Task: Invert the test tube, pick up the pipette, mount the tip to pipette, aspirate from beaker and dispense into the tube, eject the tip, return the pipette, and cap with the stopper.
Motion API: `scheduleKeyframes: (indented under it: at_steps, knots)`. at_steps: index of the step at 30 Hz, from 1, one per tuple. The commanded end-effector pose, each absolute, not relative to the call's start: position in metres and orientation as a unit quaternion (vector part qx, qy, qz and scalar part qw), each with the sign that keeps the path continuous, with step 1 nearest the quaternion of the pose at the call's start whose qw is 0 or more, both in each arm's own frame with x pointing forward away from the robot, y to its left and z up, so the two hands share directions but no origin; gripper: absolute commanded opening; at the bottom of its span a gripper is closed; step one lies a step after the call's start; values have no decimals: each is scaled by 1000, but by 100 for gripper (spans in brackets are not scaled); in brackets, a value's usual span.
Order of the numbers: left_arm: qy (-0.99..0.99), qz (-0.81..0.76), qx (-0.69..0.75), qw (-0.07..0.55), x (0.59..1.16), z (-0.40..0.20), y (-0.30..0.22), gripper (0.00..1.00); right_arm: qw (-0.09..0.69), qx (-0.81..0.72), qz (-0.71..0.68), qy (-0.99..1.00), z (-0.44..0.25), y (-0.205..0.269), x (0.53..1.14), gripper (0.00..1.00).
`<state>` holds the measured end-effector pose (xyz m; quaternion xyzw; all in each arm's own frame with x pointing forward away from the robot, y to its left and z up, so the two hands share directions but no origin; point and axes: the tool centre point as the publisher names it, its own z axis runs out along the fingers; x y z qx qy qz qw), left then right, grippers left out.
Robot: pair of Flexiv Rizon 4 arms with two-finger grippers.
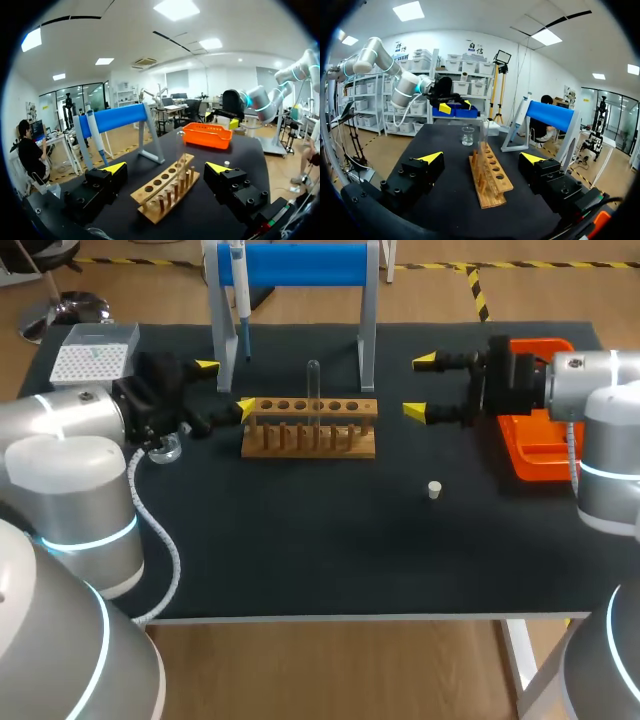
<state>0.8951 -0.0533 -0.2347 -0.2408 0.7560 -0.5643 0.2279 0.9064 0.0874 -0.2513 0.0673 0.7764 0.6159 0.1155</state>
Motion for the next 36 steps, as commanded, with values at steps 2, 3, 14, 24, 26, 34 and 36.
scheduleKeyframes:
  at_steps: [2,3,14,24,26,34,36]
  knots:
    - [757,-562,-243,227,889,-240,-62,100,116,67,616,777,-252,87,906,100]
    - [758,-561,-244,225,889,-242,-63,100,116,67,616,777,-252,87,906,100]
    - [759,-561,-247,220,889,-245,-66,100,116,67,616,777,-252,87,906,100]
    - [759,-561,-247,220,889,-245,-66,100,116,67,616,777,-252,87,906,100]
    - [759,-561,-247,220,889,-245,-66,100,116,67,616,777,-252,87,906,100]
    - [759,-561,-247,220,889,-245,-66,100,106,50,626,771,-252,99,915,100]
    - [759,-561,-247,220,889,-245,-66,100,94,37,635,766,-252,105,920,100]
